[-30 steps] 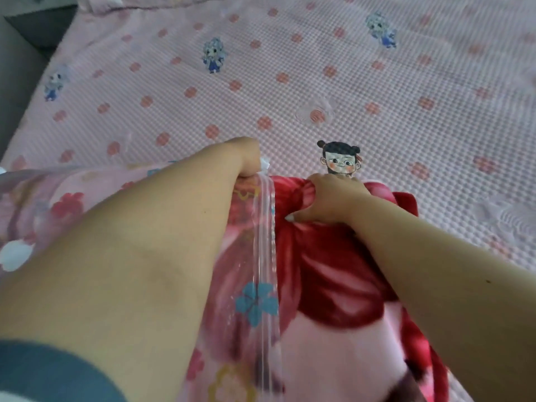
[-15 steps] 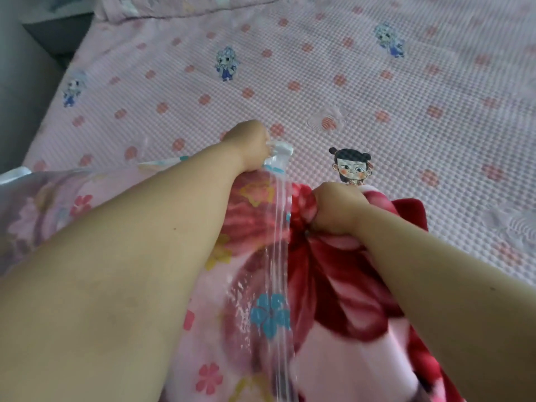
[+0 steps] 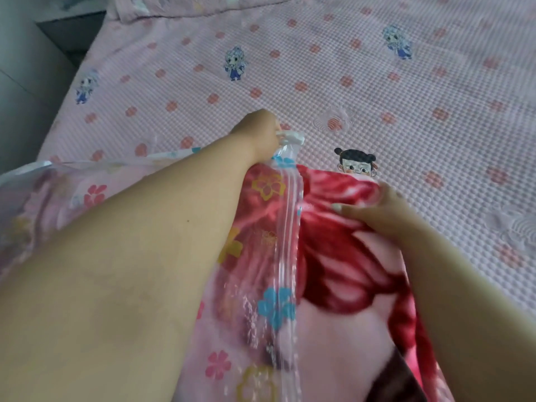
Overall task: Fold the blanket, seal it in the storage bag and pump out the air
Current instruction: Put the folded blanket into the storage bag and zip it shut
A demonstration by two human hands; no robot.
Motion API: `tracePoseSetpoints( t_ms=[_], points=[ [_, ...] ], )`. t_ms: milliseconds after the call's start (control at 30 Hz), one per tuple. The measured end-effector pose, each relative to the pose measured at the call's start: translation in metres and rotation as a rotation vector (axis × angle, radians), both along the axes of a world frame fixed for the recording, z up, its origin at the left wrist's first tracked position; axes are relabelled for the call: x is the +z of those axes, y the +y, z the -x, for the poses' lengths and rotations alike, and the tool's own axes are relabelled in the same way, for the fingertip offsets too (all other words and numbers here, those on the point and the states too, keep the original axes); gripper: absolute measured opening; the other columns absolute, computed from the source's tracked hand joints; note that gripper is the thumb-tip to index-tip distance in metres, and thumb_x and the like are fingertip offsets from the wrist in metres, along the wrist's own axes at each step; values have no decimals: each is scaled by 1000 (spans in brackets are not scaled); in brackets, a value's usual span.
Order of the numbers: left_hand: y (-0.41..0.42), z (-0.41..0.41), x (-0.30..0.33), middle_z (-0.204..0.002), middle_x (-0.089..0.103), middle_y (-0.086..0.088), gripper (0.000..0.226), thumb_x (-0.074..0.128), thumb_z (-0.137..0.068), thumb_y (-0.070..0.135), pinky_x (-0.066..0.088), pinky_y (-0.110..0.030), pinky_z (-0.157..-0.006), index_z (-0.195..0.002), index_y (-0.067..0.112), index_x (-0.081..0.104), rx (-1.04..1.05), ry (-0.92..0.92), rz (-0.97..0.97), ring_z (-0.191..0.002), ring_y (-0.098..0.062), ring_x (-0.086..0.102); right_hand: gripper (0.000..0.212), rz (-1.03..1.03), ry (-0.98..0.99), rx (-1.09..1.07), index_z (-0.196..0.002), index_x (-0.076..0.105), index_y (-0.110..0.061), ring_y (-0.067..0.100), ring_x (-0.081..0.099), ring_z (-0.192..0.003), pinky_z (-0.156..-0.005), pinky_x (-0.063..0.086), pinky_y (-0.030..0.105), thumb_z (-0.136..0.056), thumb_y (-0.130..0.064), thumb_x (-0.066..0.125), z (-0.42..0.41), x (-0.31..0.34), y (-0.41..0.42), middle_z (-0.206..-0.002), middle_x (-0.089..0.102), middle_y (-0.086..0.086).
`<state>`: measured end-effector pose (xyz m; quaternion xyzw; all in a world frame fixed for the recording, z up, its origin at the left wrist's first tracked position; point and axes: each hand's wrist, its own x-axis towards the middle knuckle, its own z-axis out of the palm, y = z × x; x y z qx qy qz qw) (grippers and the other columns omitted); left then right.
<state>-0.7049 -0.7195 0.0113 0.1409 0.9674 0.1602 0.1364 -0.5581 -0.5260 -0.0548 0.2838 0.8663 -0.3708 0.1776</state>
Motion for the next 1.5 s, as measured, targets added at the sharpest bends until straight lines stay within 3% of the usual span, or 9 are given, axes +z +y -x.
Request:
tracePoseSetpoints(
  t_ms=[133,300,367,500,633,833,1000,1167,1500],
  points=[
    [4,-7,0,-94,65,-17,15,54,-92,10,37,-29,-66,-77,10,59,28,17,-1,-91,-33,61,109,252,51,-7,-125,56,-26,18,65,-101,-95,51,37,-28,-61,90,1,-18,-1,-115,67,-3],
    [25,-17,-4,-67,53,-10,30,54,-89,7,36,-31,-62,-60,10,48,1,17,32,-93,-38,62,66,261,215,148,-128,56,-25,19,63,-99,-87,48,26,-68,-25,83,8,5,-46,-109,67,0],
    [33,-18,-2,-83,63,-17,21,57,-91,14,39,-33,-68,-72,5,57,-33,37,19,-97,-38,61,47,208,273,239,-127,56,-24,17,62,-103,-90,47,26,-82,-26,70,9,5,-62,-112,67,-2],
    [31,-16,-2,-102,66,-18,17,57,-93,17,41,-31,-72,-78,9,59,-53,45,14,-98,-33,61,70,181,273,48,-128,54,-20,20,61,-101,-90,48,31,-66,-33,84,4,8,-39,-113,64,3],
    [29,-24,-12,-130,56,-12,33,51,-96,16,42,-37,-98,-129,14,54,-3,-53,55,-117,-30,54,85,-283,178,-15,-137,44,-20,32,44,-126,-105,35,44,-69,-62,72,-11,8,-16,-137,46,8],
    [19,-89,-14,-150,36,-1,51,44,-94,19,12,-49,-118,-144,18,36,43,220,172,-140,-21,29,52,-423,512,406,-133,54,-16,25,33,-139,-115,16,40,-88,-42,49,-55,16,-46,-146,46,4],
    [0,-183,-20,-161,9,-1,55,22,-103,38,-5,-45,-119,-153,19,16,186,195,247,-149,-17,2,64,-304,532,602,-138,50,-13,25,38,-138,-116,19,39,-87,-41,23,-78,19,-57,-144,49,6],
    [-17,-261,-35,-160,17,0,60,11,-97,42,5,-40,-120,-152,21,23,306,134,229,-148,-16,10,64,-417,163,916,-155,-1,-18,13,-7,-149,-120,-4,40,-101,-48,15,-106,6,-47,-163,-4,-3],
    [-45,-435,-24,-111,66,-17,48,35,-86,25,48,-44,-95,-113,-2,65,941,425,-140,-106,-35,59,69,-347,267,1241,-154,7,-12,25,6,-149,-121,0,44,-90,-38,13,-222,45,-94,-162,5,9]
  ],
)
